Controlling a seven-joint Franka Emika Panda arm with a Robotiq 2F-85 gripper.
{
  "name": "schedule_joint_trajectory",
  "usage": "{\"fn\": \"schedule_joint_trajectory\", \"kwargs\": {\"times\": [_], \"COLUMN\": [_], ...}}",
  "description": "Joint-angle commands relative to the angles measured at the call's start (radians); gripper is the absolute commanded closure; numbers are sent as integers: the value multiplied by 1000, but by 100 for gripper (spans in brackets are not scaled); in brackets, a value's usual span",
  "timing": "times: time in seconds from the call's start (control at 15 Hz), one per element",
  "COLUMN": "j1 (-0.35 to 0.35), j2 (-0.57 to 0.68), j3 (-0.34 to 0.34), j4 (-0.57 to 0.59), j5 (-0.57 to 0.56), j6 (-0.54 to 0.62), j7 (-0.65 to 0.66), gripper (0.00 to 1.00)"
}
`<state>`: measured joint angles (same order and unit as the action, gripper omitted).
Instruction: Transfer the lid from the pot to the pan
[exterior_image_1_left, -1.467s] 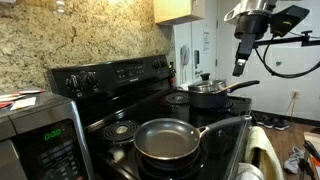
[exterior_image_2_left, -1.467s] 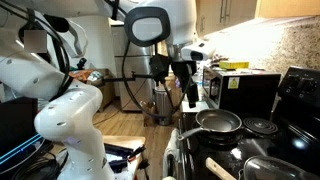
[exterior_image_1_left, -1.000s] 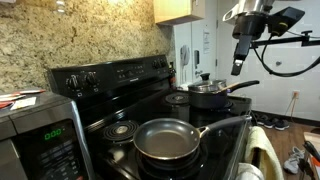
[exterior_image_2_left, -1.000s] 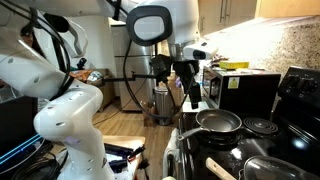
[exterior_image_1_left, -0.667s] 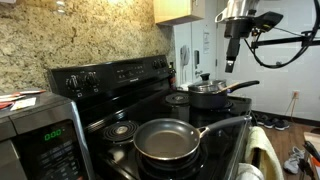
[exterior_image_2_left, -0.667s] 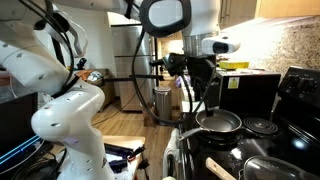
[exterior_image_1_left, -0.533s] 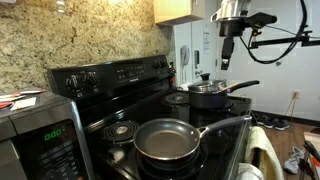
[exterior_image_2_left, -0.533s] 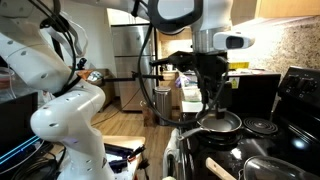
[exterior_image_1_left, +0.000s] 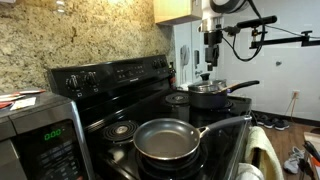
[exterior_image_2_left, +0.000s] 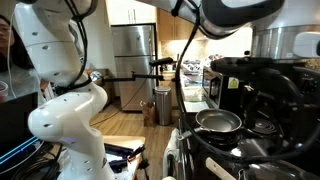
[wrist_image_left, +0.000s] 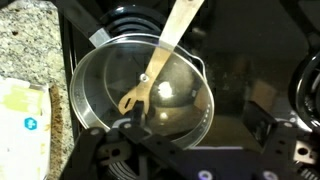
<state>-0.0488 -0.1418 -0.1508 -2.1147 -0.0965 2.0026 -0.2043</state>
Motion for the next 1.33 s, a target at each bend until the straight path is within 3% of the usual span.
{"fn": "schedule_joint_trajectory", "kwargs": {"times": [0.0,0.2,0.73,1.27], "j1": [-34,-50,-82,-116], "j2": [155,248,396,439], "j3": [-3,0,-2,14], "j4": [159,253,465,502], "j5": [-3,-5,-4,74], "j6": [-49,-66,-281,-415], "j7": [-34,-23,8,-23], "gripper": [0,0,0,0]}}
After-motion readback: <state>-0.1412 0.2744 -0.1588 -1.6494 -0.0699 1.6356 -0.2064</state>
